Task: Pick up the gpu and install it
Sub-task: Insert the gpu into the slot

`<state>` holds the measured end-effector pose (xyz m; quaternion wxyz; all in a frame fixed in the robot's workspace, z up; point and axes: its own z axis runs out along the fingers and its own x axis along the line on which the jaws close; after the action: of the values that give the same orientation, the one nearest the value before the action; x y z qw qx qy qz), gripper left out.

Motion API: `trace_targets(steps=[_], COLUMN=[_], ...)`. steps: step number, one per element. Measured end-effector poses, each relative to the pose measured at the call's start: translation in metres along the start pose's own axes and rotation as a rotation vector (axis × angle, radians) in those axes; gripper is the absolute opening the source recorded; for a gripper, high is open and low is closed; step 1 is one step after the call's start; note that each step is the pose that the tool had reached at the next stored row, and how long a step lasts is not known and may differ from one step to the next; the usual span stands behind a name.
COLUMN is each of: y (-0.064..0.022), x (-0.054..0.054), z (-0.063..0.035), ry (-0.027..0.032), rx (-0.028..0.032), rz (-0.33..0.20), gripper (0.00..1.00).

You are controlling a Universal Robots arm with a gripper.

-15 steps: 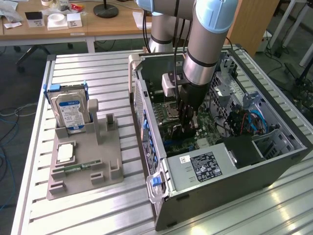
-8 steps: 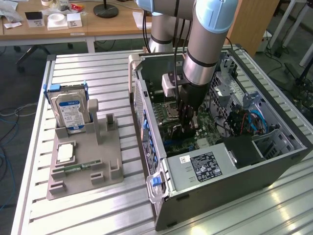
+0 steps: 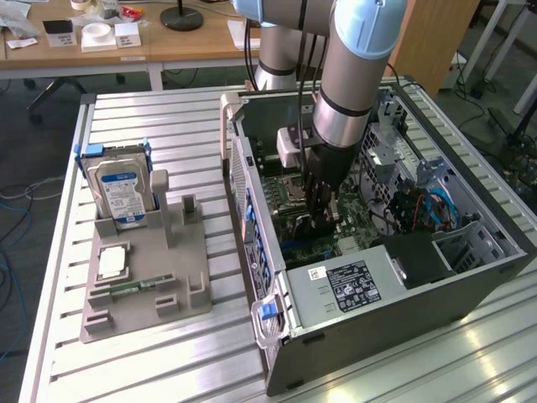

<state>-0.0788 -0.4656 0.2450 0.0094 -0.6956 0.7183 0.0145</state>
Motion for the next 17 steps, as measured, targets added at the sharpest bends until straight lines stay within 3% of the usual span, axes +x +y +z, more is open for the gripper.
trace_targets(steps=[17], y=[0.0002], x=[-0.0006], z=[0.002], ry=[-0.0006], rx=[-0.0006], rz=[-0.016], gripper=[0.27])
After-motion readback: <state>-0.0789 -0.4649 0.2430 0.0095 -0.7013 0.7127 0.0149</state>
